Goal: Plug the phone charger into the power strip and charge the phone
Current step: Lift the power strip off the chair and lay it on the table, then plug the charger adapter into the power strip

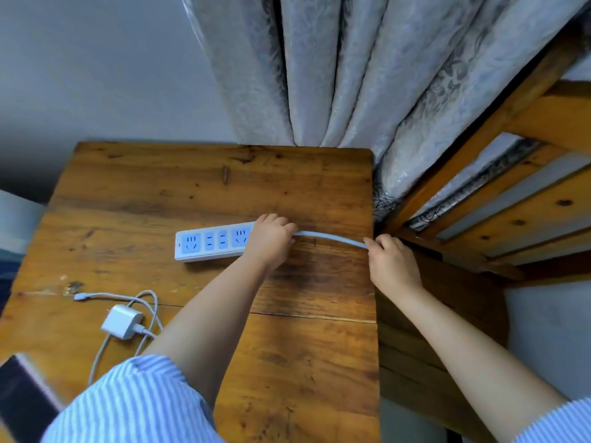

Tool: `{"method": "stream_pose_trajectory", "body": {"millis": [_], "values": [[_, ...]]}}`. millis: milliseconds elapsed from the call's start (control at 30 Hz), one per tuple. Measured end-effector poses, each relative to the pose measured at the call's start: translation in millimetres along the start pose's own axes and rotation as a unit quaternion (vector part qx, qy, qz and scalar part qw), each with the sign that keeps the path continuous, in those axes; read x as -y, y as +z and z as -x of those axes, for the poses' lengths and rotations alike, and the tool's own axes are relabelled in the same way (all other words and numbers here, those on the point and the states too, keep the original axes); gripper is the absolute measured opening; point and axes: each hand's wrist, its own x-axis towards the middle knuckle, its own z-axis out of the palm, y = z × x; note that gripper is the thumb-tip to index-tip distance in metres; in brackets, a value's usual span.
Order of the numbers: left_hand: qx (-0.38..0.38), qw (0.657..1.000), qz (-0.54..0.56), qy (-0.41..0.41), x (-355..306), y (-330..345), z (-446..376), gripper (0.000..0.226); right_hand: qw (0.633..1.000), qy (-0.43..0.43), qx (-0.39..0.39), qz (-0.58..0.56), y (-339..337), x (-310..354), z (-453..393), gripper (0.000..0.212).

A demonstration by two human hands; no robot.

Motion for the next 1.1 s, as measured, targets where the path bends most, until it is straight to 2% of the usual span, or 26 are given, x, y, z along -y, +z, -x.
{"method": "stream_pose_trajectory", "body": {"millis": [133,300,400,467,600,733,833,1000,1100], "values": [[-0.084,0.994,0.051,0.046,9,-12,37,0.033,1.0,0.02,-0.002,0.009,0,23,4,0.04],[-0.067,0.991,0.088,-0.078,51,-7,105,0.041,0.999,-0.004,0.004,-0.038,13,85,19,0.04],[-0.091,0.983,0.107,-0.12,86,-4,153,0.036,0.996,-0.049,0.016,-0.077,28,128,33,0.038],[-0.11,0.973,0.139,-0.149,107,-2,178,0.03,0.993,-0.076,0.035,-0.086,40,153,43,0.038],[-0.089,0.947,0.207,-0.229,145,-3,214,0.042,0.985,-0.126,0.07,-0.096,62,195,55,0.04],[0.019,0.974,0.136,-0.18,175,6,230,0.053,0.983,-0.131,0.125,-0.038,86,216,74,0.046],[0.075,0.98,0.112,-0.145,188,8,230,0.057,0.985,-0.115,0.126,-0.011,98,215,82,0.049],[0.112,0.986,0.079,-0.093,202,0,229,0.055,0.985,-0.104,0.139,0.002,99,218,79,0.048],[0.079,0.988,0.119,-0.059,204,-10,237,0.053,0.981,-0.071,0.17,-0.055,92,223,75,0.044]]}}
